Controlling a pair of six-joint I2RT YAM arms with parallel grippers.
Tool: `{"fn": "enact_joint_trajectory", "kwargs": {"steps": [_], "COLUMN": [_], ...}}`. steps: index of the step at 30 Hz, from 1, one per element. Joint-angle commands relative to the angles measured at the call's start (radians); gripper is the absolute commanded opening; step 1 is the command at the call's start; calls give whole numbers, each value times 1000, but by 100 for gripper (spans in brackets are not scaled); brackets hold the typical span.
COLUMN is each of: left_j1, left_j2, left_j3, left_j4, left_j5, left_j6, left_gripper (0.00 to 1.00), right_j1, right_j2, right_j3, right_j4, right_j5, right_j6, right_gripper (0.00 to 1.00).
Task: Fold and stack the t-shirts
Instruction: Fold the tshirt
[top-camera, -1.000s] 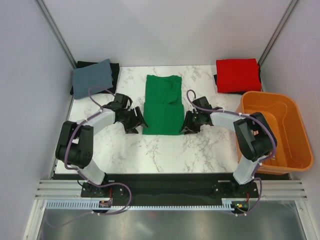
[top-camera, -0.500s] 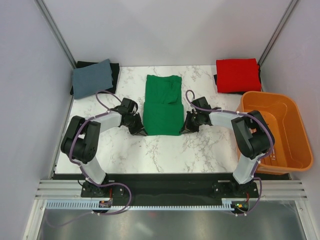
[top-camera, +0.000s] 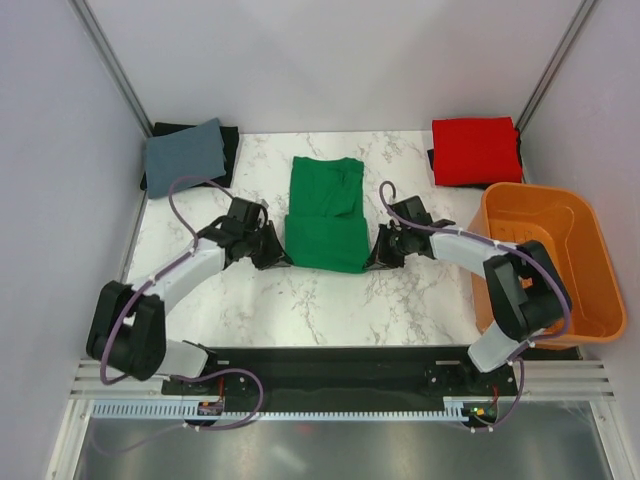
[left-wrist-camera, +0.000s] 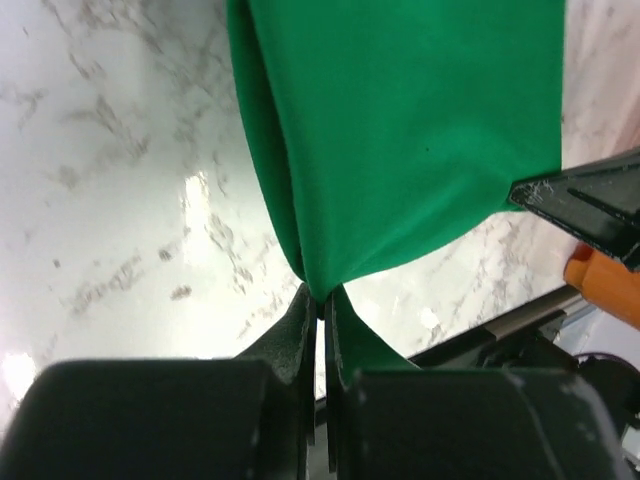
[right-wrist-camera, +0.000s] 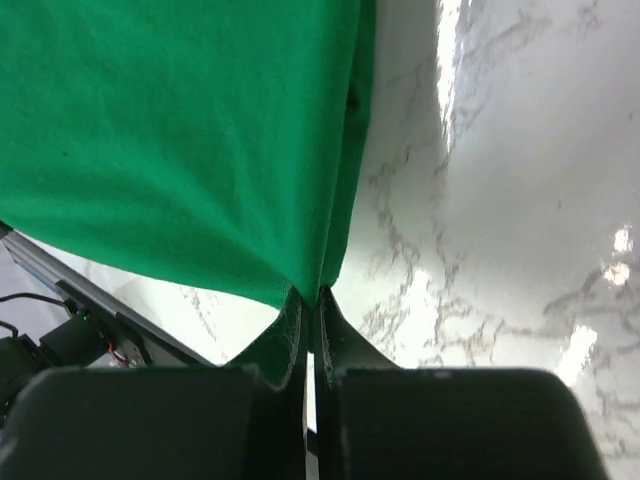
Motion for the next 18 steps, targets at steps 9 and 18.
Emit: {"fn": "enact_joint_trajectory", "kwargs": {"steps": [9,18], "left_j1": [-200,-207], "left_j2": [-384,-357], "left_j3": [-51,174], "left_j4": [-259,-456], "left_j5": [-82,-185], "left_j6": [-185,-147], "left_gripper": [2,2], "right_j1": [64,79], "right_j2": [-407,-411], "right_j3": [-102,160], "right_j4": [-264,-473], "right_j5": [47,147], "right_j6": [39,-20], "right_gripper": [0,0]}}
